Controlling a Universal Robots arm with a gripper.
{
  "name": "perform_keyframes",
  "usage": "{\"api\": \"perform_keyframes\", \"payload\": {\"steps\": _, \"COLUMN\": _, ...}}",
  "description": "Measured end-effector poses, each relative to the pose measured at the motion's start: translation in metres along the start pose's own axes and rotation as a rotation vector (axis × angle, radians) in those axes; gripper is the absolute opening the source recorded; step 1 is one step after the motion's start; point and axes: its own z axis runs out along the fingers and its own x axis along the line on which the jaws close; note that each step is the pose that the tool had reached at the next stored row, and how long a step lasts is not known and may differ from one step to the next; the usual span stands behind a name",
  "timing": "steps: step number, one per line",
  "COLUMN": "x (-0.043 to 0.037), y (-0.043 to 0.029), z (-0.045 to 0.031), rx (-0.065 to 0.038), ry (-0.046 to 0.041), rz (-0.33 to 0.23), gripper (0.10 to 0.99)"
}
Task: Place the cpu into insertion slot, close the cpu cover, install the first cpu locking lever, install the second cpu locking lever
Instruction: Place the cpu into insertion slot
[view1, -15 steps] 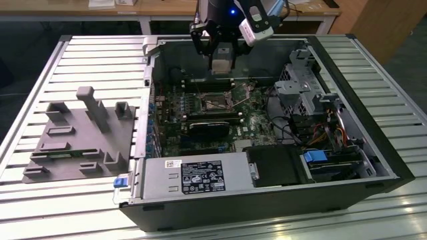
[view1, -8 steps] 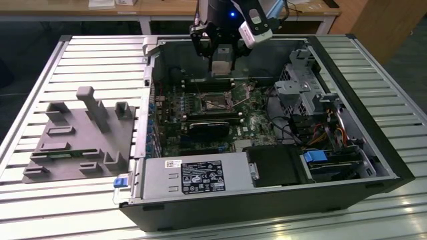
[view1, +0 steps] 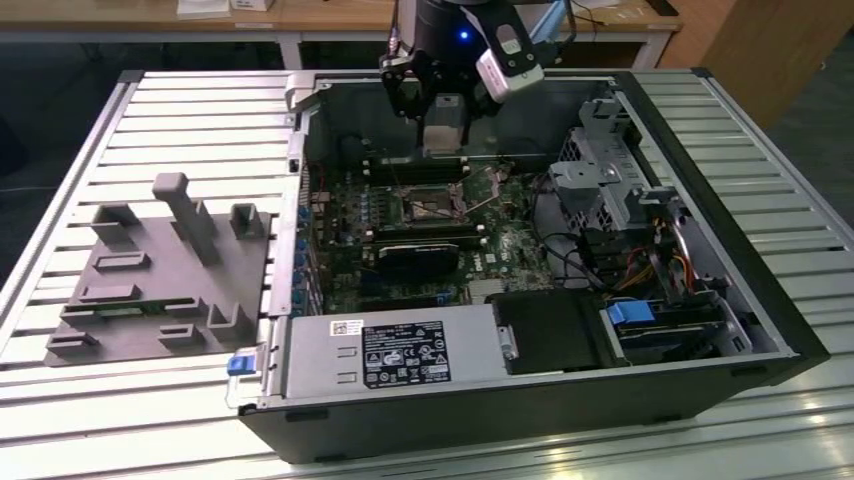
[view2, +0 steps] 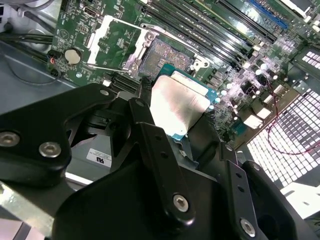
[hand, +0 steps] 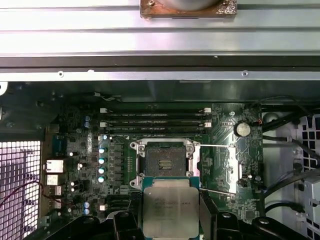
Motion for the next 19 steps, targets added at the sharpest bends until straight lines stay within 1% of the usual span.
{"api": "perform_keyframes", "payload": {"steps": 4, "x": 0.0003, "y": -0.0004, "z": 0.0042, "rx": 0.001, "ry": -0.0004, "rz": 0.000, "gripper": 0.537}}
{"api": "perform_keyframes", "payload": {"steps": 8, "x": 0.0007, "y": -0.0010, "z": 0.0104, "rx": 0.001, "ry": -0.0013, "rz": 0.000, "gripper": 0.537}}
{"api": "perform_keyframes", "payload": {"steps": 14, "x": 0.0024, "y": -0.0018, "z": 0.0190, "rx": 0.005, "ry": -0.0050, "rz": 0.002, "gripper": 0.537}}
{"api": "perform_keyframes", "payload": {"steps": 17, "x": 0.0031, "y": -0.0021, "z": 0.0223, "rx": 0.006, "ry": -0.0078, "rz": 0.015, "gripper": 0.537}}
{"api": "perform_keyframes", "payload": {"steps": 19, "x": 0.0032, "y": -0.0022, "z": 0.0238, "rx": 0.006, "ry": -0.0100, "rz": 0.039, "gripper": 0.537}}
